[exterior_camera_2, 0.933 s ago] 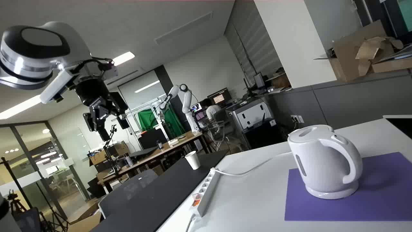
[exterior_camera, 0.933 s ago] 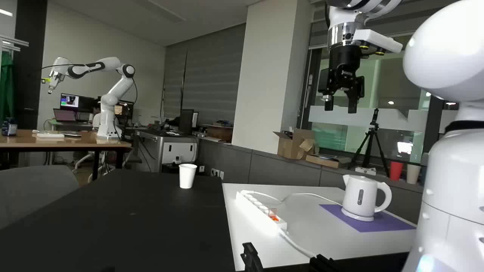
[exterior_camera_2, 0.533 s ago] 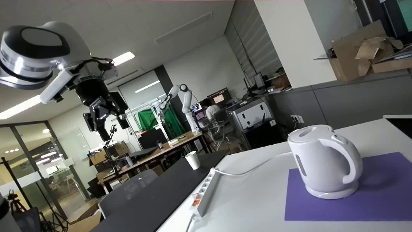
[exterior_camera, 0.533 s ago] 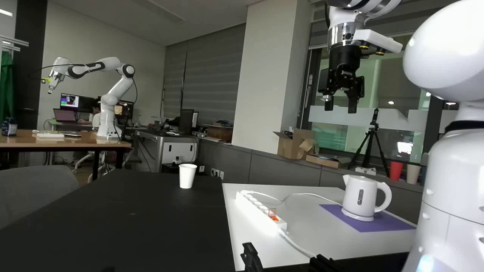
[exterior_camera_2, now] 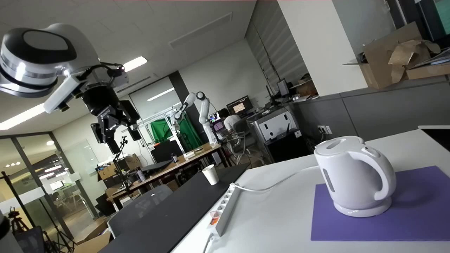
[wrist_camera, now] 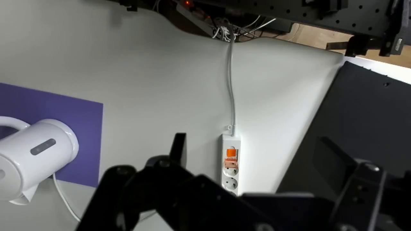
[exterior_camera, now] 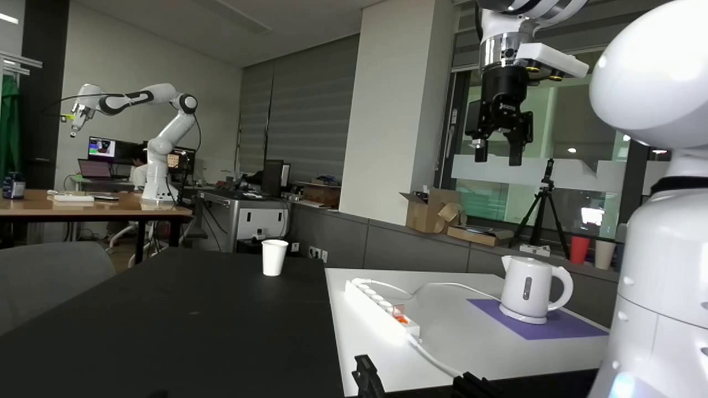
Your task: Turn on the extension cord switch
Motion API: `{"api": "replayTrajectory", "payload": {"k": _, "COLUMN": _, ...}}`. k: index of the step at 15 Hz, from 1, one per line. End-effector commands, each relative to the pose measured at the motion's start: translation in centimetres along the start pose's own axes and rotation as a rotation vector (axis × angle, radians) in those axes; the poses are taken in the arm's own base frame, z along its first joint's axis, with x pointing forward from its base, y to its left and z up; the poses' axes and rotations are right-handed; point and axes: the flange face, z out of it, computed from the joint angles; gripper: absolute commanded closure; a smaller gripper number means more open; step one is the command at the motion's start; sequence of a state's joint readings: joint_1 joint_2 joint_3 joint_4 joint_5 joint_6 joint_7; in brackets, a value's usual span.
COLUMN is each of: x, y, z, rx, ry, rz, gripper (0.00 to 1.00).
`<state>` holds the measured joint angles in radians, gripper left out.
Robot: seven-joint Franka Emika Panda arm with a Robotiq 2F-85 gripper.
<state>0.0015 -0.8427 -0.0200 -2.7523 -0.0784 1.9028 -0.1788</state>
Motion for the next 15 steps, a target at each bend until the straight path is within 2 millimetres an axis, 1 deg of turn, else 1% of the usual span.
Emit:
{"api": "replayTrajectory", "payload": {"k": 1, "x": 1.3, "y": 0.6, "z": 0.0, "rx": -0.025, "ry": 0.023, "rz": -0.015, "gripper": 0.00}}
{"api": "replayTrajectory", "payload": {"k": 4, "x": 4.9, "y": 1.6, "z": 0.9, "rx": -0.084, "ry": 0.079, "rz": -0.043, "gripper": 0.00}}
{"api": "replayTrajectory", "payload": {"k": 6, "x": 7.4, "y": 2.2, "z": 2.4, "rx": -0.113, "ry": 0.111, "rz": -0.062, "gripper": 0.00}}
{"api": "replayTrajectory", "payload": {"k": 7, "x": 8.7, "y": 2.5, "z": 3.5, "rx": -0.121, "ry": 0.122, "rz": -0.062, "gripper": 0.25}}
{"api": "replayTrajectory", "payload": {"k": 8, "x": 9.8, "y": 2.9, "z": 4.6, "rx": -0.124, "ry": 0.130, "rz": -0.062, "gripper": 0.27}}
{"api": "replayTrajectory", "payload": {"k": 9, "x": 10.8, "y": 3.1, "z": 5.7, "rx": -0.123, "ry": 0.139, "rz": -0.058, "gripper": 0.33}}
{"api": "replayTrajectory", "payload": {"k": 10, "x": 11.7, "y": 3.4, "z": 6.8, "rx": -0.124, "ry": 0.150, "rz": -0.048, "gripper": 0.42}}
{"api": "replayTrajectory", "payload": {"k": 12, "x": 13.2, "y": 3.5, "z": 9.1, "rx": -0.106, "ry": 0.165, "rz": -0.030, "gripper": 0.55}}
{"api": "replayTrajectory", "payload": {"k": 15, "x": 15.1, "y": 2.7, "z": 11.7, "rx": -0.081, "ry": 0.190, "rz": -0.010, "gripper": 0.75}}
